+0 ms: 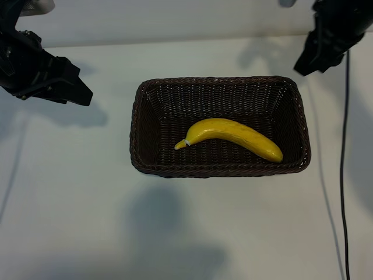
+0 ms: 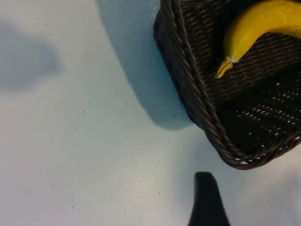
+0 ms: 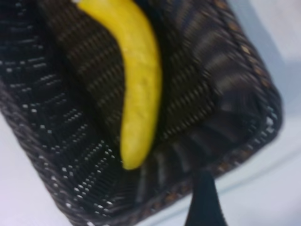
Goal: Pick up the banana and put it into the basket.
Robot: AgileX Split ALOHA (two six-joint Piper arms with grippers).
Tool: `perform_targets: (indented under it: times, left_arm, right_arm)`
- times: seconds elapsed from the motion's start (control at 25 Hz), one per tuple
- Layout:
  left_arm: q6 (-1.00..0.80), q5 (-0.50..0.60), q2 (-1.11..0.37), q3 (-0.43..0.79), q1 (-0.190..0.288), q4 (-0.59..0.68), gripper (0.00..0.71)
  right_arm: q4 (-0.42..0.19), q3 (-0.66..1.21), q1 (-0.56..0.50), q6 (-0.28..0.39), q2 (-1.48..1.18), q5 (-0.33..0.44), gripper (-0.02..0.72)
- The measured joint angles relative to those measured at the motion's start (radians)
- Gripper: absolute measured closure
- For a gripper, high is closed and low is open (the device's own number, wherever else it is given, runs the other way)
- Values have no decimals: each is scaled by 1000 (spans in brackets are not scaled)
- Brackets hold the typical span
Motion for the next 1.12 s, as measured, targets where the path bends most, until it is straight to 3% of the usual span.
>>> perform_targets:
  times: [0.36, 0.64, 0.96, 1.12]
  left_arm:
    - [0, 0, 0, 0, 0, 0, 208]
    - [2, 0, 0, 0, 0, 0, 208]
    - [2, 0, 0, 0, 0, 0, 208]
    - [2, 0, 0, 0, 0, 0, 208]
  right_arm:
    - [35, 0, -130, 3, -8, 4, 204]
    - [45, 1, -134, 22, -11, 4, 205]
    - [46, 127, -134, 17, -56, 7, 221]
    - [90, 130, -134, 11, -60, 7, 223]
